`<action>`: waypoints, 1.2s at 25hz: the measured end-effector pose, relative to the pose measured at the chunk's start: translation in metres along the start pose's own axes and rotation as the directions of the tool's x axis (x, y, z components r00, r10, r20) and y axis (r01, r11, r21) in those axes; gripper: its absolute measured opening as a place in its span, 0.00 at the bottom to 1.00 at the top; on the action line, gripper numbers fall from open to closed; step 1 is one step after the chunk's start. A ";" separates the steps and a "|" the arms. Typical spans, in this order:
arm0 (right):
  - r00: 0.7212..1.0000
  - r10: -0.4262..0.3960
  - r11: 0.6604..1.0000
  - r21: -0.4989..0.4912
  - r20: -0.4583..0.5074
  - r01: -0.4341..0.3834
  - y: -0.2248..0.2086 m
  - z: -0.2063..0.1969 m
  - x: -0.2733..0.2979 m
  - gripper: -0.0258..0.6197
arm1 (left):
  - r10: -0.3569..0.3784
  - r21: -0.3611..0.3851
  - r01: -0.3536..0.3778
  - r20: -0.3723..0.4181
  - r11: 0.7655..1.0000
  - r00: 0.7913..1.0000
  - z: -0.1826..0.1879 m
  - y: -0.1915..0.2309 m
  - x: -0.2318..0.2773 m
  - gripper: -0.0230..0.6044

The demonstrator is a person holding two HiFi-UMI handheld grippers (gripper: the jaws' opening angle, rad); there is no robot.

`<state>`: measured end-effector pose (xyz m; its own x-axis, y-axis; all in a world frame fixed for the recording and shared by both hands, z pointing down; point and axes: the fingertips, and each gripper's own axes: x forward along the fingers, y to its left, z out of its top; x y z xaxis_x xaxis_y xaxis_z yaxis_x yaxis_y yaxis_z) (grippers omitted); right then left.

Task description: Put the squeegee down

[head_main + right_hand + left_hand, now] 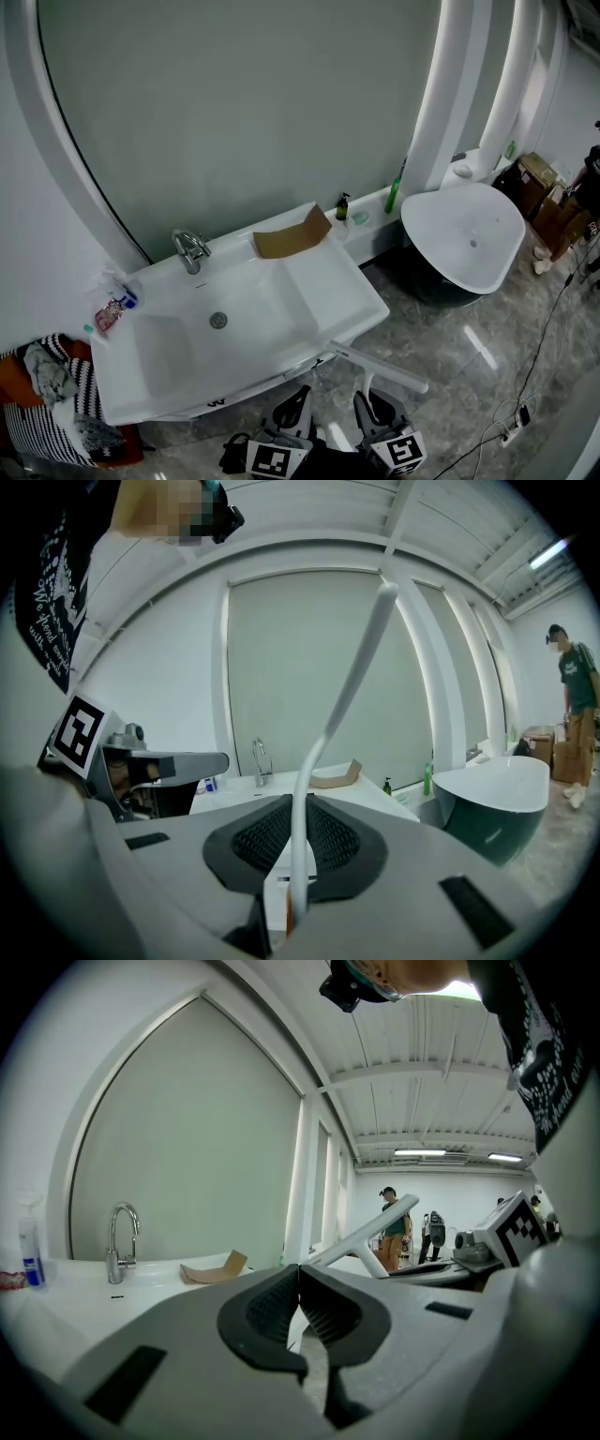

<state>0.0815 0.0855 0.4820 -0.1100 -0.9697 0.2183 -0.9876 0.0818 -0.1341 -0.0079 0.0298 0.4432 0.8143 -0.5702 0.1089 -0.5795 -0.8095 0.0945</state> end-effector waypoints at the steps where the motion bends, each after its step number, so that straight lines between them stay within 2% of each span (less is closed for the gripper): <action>1: 1.000 -0.001 1.000 -0.005 0.001 0.001 -0.003 0.001 0.008 0.12 | 0.004 -0.002 -0.004 0.001 1.000 1.000 0.002 0.008 0.006 0.05; 10: 1.000 0.005 1.000 0.017 0.010 -0.005 -0.013 0.045 0.083 0.12 | -0.005 -0.025 0.005 0.019 1.000 1.000 0.030 0.065 0.060 0.05; 18: 1.000 -0.016 0.998 0.053 -0.001 0.016 -0.019 0.042 0.116 0.12 | -0.001 -0.044 0.001 0.002 0.999 1.000 0.026 0.099 0.079 0.05; 24: 1.000 -0.017 0.998 0.056 -0.012 0.018 -0.027 0.041 0.128 0.12 | 0.006 -0.059 -0.007 -0.017 0.998 1.000 0.021 0.105 0.088 0.05; 30: 0.999 0.004 0.998 0.064 -0.033 -0.002 -0.046 0.041 0.142 0.12 | 0.045 -0.089 -0.047 -0.030 0.995 0.999 0.020 0.109 0.106 0.05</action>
<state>0.1164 -0.0649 0.4799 -0.1174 -0.9613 0.2492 -0.9782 0.0688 -0.1957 0.0166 -0.1216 0.4448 0.7862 -0.6013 0.1424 -0.6180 -0.7661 0.1767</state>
